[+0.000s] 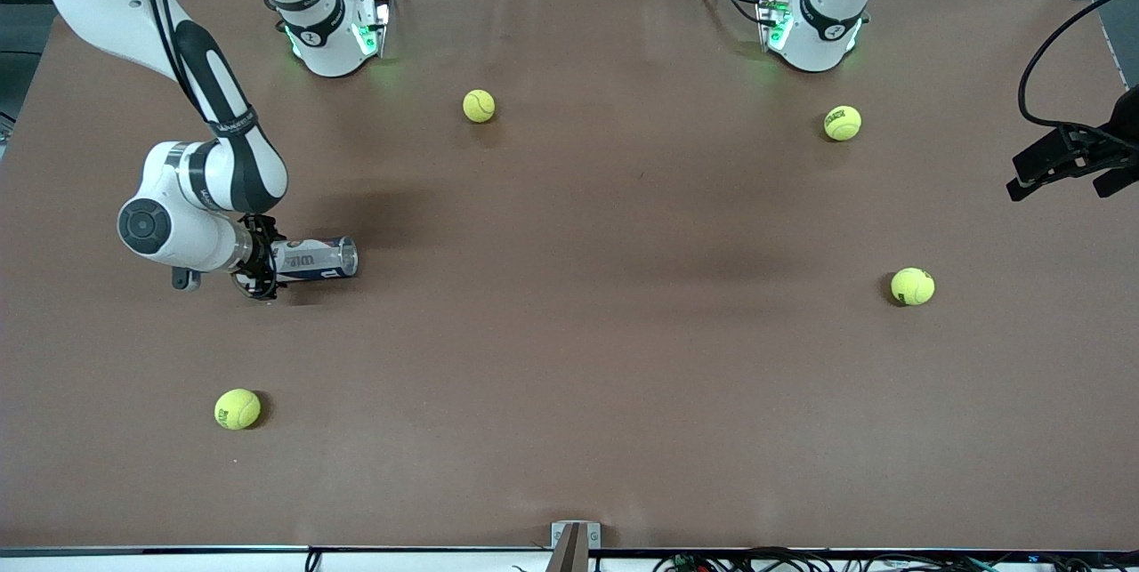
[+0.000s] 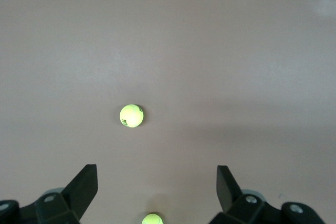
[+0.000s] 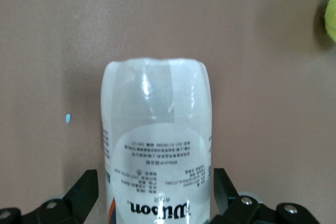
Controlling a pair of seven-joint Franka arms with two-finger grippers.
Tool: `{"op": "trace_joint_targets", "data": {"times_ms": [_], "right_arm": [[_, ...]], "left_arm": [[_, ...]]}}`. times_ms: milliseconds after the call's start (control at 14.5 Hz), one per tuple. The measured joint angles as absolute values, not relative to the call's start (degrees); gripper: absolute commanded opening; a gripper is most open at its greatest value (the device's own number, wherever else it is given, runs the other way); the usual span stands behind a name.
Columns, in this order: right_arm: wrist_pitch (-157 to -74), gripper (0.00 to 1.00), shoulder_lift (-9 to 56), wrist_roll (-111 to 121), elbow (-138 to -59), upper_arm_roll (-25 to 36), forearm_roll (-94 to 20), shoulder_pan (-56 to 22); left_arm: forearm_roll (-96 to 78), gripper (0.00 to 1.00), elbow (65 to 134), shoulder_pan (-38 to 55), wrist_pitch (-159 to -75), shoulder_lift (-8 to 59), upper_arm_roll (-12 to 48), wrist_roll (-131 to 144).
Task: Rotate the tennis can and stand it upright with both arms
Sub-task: 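Grasp the Wilson can at its capped end with the right gripper, then drag the lying can across the table with the right gripper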
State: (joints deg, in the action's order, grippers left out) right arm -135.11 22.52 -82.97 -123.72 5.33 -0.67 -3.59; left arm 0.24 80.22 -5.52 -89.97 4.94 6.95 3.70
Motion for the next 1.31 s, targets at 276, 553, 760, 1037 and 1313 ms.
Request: {"op": "trace_joint_targets", "data": {"times_ms": [276,553,760,1037,1313], "right_arm": [[-134.63,0.62,22.75,-82.96,-123.7,5.35,-0.67,-4.0],[-132.65,0.57,22.47,-82.86,-123.17,5.35,-0.67,-4.01],[-126.11,0.57,22.55,-82.89,-120.84,5.06,-0.68,-4.82],[-114.24,0.57,22.39,-86.37,-111.97,4.82,-2.68,-9.16],[-111.35,0.58,22.37,-95.15,-105.7,4.6,-6.17,-16.42]], "left_arm": [[0.24,1.0,80.22,-5.52,-89.97,4.94,6.95,3.7],[0.24,1.0,80.22,-5.52,-89.97,4.94,6.95,3.7],[0.24,1.0,80.23,-5.52,-89.97,4.94,6.95,3.7],[0.24,1.0,80.23,-5.52,-89.97,4.94,6.95,3.7],[0.24,1.0,80.22,-5.52,-89.97,4.94,6.94,3.7]]}}
